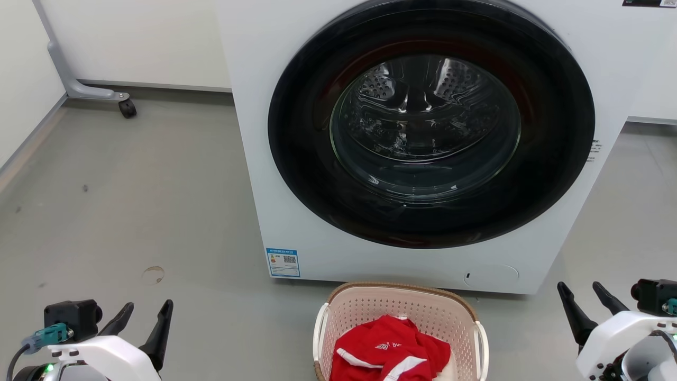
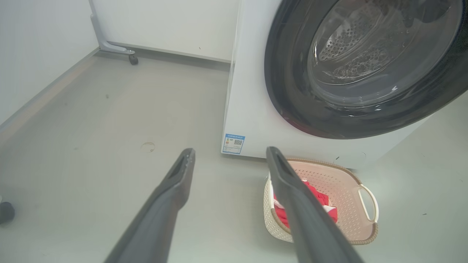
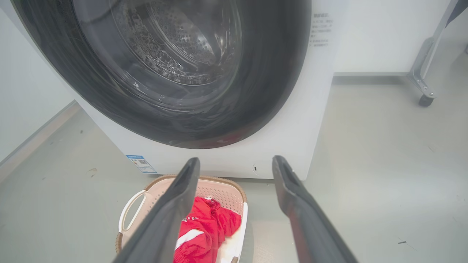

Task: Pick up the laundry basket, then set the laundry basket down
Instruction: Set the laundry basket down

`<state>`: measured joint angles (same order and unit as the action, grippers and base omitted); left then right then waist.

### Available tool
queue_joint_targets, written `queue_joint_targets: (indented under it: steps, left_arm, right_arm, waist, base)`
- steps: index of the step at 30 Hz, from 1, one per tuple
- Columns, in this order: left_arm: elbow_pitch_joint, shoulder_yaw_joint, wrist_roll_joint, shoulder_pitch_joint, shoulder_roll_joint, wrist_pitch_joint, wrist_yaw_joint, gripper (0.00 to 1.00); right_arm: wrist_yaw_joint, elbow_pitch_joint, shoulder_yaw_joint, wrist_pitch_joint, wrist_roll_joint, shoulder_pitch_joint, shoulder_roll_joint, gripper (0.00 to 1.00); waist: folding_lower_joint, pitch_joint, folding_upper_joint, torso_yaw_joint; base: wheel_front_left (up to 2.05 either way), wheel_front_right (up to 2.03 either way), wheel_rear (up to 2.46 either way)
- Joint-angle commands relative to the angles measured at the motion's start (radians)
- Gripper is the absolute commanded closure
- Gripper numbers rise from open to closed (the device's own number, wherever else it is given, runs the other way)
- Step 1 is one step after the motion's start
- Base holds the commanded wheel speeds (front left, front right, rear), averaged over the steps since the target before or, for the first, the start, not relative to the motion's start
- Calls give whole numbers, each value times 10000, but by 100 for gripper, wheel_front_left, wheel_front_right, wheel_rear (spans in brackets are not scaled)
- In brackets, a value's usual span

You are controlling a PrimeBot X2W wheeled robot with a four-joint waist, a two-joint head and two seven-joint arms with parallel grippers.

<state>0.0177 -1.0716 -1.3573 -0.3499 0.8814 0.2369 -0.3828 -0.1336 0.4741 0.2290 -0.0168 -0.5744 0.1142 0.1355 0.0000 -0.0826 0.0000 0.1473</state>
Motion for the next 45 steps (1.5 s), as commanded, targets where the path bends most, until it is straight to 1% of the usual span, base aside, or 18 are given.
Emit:
queue_joint_targets:
  steps: [1,13,29,45]
  left_arm:
    - [-124,491,-36,-332,481,68,-34,0]
    - [-66,546,30,-331,478,88,30,0]
    - [-9,594,383,-384,374,151,58,0]
    - [105,902,400,-233,225,205,142,0]
  right_arm:
    - [29,-321,60,64,163,152,176,0]
    - [29,-620,-105,273,377,-15,63,0]
    - [29,-788,-202,386,493,-92,-13,0]
    - [29,-811,-294,403,578,-110,-85,0]
  waist:
    - [0,-6,0,0]
    - [0,-66,0,-7]
    - [0,-6,0,-19]
    - [0,7,0,18]
  base:
    - [0,0,0]
    - [0,0,0]
    - [0,0,0]
    - [0,0,0]
